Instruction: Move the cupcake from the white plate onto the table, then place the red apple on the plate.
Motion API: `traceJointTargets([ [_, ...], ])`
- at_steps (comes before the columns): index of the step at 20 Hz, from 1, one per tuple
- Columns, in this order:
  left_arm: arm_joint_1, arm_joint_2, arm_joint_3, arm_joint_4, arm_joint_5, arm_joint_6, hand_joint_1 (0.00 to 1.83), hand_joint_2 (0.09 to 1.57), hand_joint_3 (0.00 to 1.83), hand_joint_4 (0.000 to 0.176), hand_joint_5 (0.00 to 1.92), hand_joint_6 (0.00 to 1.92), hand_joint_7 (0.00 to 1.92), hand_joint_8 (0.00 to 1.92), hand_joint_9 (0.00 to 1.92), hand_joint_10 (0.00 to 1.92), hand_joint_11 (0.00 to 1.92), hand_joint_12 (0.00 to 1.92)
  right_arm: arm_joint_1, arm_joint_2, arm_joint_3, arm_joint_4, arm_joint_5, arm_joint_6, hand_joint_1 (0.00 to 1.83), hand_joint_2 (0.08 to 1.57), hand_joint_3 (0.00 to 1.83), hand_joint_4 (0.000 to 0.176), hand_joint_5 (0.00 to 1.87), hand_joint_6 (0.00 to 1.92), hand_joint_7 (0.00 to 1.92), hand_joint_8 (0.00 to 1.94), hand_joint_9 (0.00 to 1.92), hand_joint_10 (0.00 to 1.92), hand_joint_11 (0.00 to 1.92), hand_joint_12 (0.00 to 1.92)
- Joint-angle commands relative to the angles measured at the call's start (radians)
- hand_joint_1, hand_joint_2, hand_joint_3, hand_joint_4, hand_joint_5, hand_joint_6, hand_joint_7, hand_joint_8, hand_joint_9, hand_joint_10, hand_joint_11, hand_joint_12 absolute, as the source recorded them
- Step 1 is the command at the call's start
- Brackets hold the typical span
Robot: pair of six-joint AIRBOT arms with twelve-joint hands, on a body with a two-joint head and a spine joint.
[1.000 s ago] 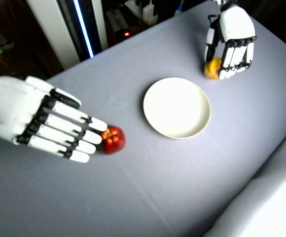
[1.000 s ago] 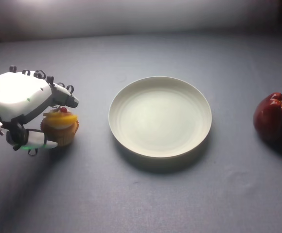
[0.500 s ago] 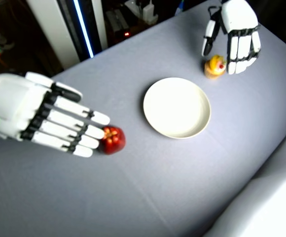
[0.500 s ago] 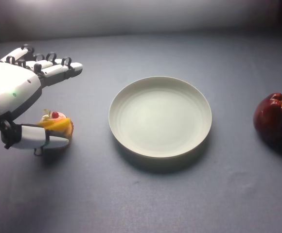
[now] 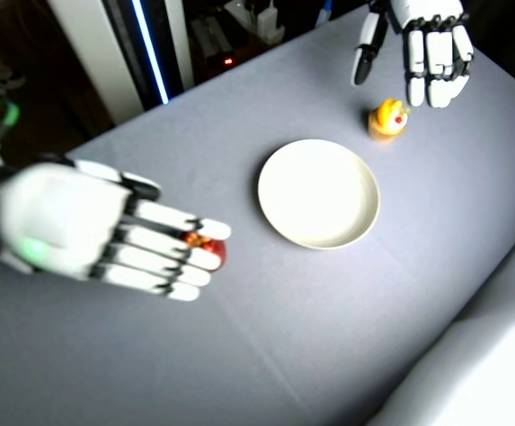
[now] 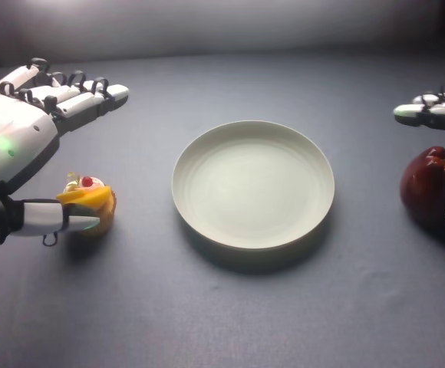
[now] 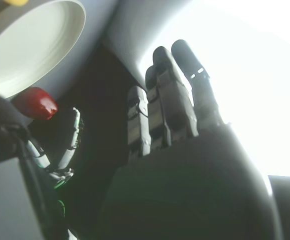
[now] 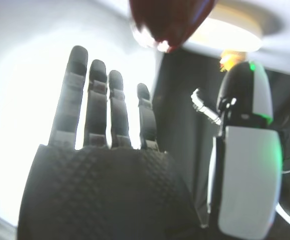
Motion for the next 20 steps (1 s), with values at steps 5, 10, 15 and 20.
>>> traceJointTargets([
  [5, -0.003, 0.011, -0.005, 0.014, -0.138, 0.0, 0.85, 0.85, 0.0, 0.081, 0.25, 0.0, 0.33, 0.0, 0.41, 0.01, 0.09, 0.96, 0.085, -0.043, 0.059, -0.081, -0.106, 0.008, 0.88, 0.89, 0.0, 0.121, 0.14, 0.0, 0.24, 0.0, 0.28, 0.01, 0.3, 0.11],
  [10, 0.002, 0.012, -0.005, 0.011, -0.144, -0.005, 0.83, 0.86, 0.0, 0.078, 0.28, 0.0, 0.35, 0.01, 0.42, 0.01, 0.05, 1.0, 0.09, -0.043, 0.062, -0.1, -0.13, 0.01, 1.04, 0.91, 0.0, 0.069, 0.38, 0.01, 0.59, 0.02, 0.71, 0.03, 0.52, 0.69],
  [15, 0.007, 0.012, -0.006, 0.005, -0.143, -0.007, 0.83, 0.87, 0.0, 0.068, 0.31, 0.01, 0.38, 0.01, 0.46, 0.02, 0.09, 1.02, 0.1, -0.049, 0.058, -0.101, -0.082, 0.034, 1.28, 0.99, 0.0, 0.0, 1.26, 0.39, 1.37, 0.4, 1.4, 0.05, 0.87, 1.15],
  [20, 0.014, 0.012, -0.007, 0.0, -0.155, -0.011, 0.86, 0.9, 0.0, 0.073, 0.31, 0.0, 0.36, 0.0, 0.45, 0.0, 0.03, 1.1, 0.2, -0.08, 0.052, -0.105, 0.078, 0.066, 1.29, 1.07, 0.0, 0.0, 1.09, 0.63, 1.11, 0.9, 1.03, 0.79, 0.81, 1.03],
])
